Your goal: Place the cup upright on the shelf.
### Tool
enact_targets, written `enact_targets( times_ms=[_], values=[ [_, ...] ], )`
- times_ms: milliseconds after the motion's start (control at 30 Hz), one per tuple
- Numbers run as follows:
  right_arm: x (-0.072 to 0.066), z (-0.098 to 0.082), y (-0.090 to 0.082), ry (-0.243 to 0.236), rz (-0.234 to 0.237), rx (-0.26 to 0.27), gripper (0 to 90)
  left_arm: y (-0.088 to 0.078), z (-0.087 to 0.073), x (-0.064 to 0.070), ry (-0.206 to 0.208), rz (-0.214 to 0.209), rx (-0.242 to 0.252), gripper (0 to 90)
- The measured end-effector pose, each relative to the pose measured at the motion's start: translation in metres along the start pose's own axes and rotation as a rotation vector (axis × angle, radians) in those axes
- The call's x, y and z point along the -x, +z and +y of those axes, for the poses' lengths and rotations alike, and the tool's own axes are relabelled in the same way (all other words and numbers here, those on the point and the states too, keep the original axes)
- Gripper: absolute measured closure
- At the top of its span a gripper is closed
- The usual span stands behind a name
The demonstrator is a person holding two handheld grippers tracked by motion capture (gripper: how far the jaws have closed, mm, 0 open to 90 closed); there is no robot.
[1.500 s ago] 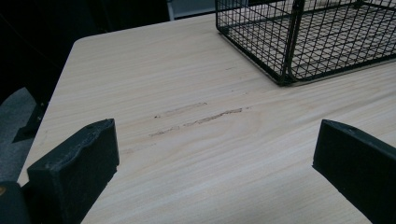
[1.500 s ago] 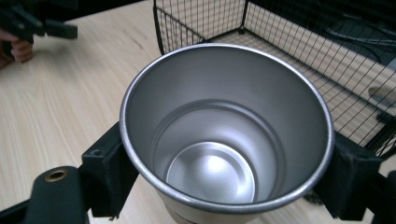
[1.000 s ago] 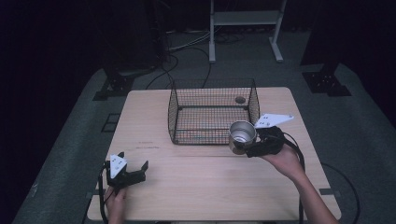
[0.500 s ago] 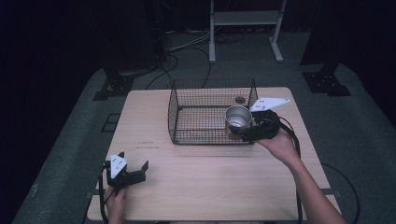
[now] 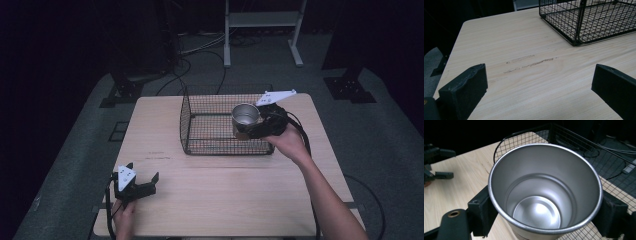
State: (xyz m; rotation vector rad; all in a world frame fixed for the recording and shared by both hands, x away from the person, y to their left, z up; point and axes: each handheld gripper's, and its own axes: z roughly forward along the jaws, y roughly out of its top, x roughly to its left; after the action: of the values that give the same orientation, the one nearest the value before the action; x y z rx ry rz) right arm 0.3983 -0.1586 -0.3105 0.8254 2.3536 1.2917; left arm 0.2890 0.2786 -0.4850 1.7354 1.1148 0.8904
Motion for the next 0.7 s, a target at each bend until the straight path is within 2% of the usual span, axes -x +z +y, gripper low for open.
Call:
enact_targets(
  times_ms=[433,500,700],
  values=[
    [0.011,0.021,0.020,-0.004,-0.022,-0.027,17.8,0.000,0.000,0.000,0.001,0.000,0.001,0.0],
    [0.013,0.023,0.024,0.013,-0.018,-0.027,17.8,0.000,0.000,0.000,0.001,0.001,0.000,0.0],
    [0.021,0.029,0.042,0.018,-0.027,-0.058,17.8,-0.001,0.000,-0.001,-0.014,-0.002,0.008,0.0]
  ],
)
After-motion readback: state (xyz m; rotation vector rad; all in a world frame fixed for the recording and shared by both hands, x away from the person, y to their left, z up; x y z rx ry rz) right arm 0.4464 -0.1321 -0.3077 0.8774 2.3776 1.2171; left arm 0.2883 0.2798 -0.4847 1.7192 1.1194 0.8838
